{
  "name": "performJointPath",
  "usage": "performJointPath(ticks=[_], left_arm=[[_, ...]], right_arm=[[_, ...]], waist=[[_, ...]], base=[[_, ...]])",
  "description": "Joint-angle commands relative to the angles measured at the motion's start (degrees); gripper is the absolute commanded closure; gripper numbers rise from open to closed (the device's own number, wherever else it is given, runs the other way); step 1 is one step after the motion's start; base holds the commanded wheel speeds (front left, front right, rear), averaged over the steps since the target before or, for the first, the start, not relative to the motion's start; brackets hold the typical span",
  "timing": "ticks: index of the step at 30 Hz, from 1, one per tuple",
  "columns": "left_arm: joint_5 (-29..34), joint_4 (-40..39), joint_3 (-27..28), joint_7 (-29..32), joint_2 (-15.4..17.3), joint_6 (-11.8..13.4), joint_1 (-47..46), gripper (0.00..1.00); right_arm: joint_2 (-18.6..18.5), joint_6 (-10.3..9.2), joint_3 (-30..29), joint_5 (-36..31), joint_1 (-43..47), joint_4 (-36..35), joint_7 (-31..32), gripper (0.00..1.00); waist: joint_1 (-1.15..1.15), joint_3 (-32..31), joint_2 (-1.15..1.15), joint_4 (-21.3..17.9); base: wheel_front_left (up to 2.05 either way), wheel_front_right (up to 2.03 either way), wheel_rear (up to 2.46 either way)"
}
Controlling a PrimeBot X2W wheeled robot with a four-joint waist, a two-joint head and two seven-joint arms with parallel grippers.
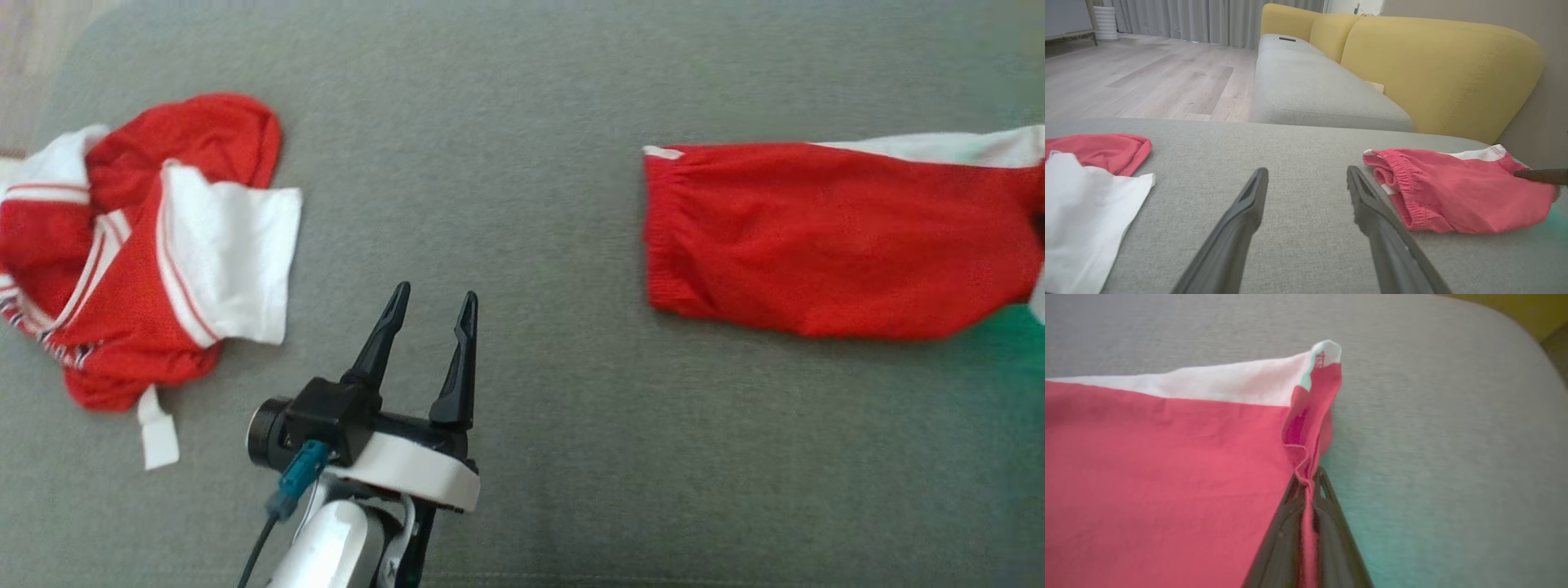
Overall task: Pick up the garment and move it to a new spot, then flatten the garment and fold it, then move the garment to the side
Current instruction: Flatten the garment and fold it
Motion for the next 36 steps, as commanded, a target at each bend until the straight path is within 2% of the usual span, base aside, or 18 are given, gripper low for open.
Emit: performJointPath(ticks=[1, 7, 13, 24, 33, 34, 35, 36], left_arm=[[0.37, -1.73, 2.19, -0.35, 0.01, -0.11, -0.59, 0.0], [-0.27, -0.98, 2.23, -0.35, 0.01, -0.18, 0.2, 0.0], [-0.77, -0.36, 2.05, -0.35, 0.01, -0.09, 0.72, 0.0], [-2.32, -0.33, 1.42, -0.35, 0.01, 0.54, 2.24, 0.0], [-3.13, 0.15, 1.44, -0.35, 0.01, 0.67, 2.7, 0.0], [-3.2, 0.26, 1.43, -0.35, 0.01, 0.68, 2.69, 0.0], [-3.27, 0.34, 1.39, -0.35, 0.01, 0.69, 2.66, 0.0], [-3.33, 0.4, 1.34, -0.35, 0.01, 0.73, 2.63, 0.0]], right_arm=[[-1.69, 0.37, 0.08, 0.3, 0.35, -0.53, -0.67, 1.0], [0.44, 0.37, 0.07, 1.38, -0.91, -4.27, -0.93, 1.0], [3.96, 0.37, 0.89, 2.3, -1.02, -10.04, -0.92, 1.0], [10.67, 0.37, 2.98, 2.39, -0.67, -18.04, 0.24, 1.0], [16.16, 0.37, 4.4, 1.73, 0.24, -20.23, 2.08, 1.0], [16.8, 0.37, 4.6, 1.65, 0.56, -20.27, 2.37, 0.91], [17.42, 0.37, 4.76, 1.69, 0.94, -20.35, 2.62, 0.67], [17.94, 0.37, 4.83, 1.72, 1.31, -20.46, 2.66, 0.11]], waist=[[0.0, -1.35, 0.0, -1.7], [0.0, -3.43, 0.0, -3.79], [0.0, -5.73, 0.0, -3.8], [0.0, -7.56, 0.0, -0.07], [0.0, -7.68, 0.0, 2.35], [0.0, -7.68, 0.0, 2.53], [0.0, -7.71, 0.0, 2.65], [0.0, -7.76, 0.0, 2.76]], base=[[0.0, 0.0, 0.0], [0.0, 0.0, 0.0], [0.0, 0.0, 0.0], [0.0, 0.0, 0.0], [0.0, 0.0, 0.0], [0.0, 0.0, 0.0], [0.0, 0.0, 0.0], [0.0, 0.0, 0.0]])
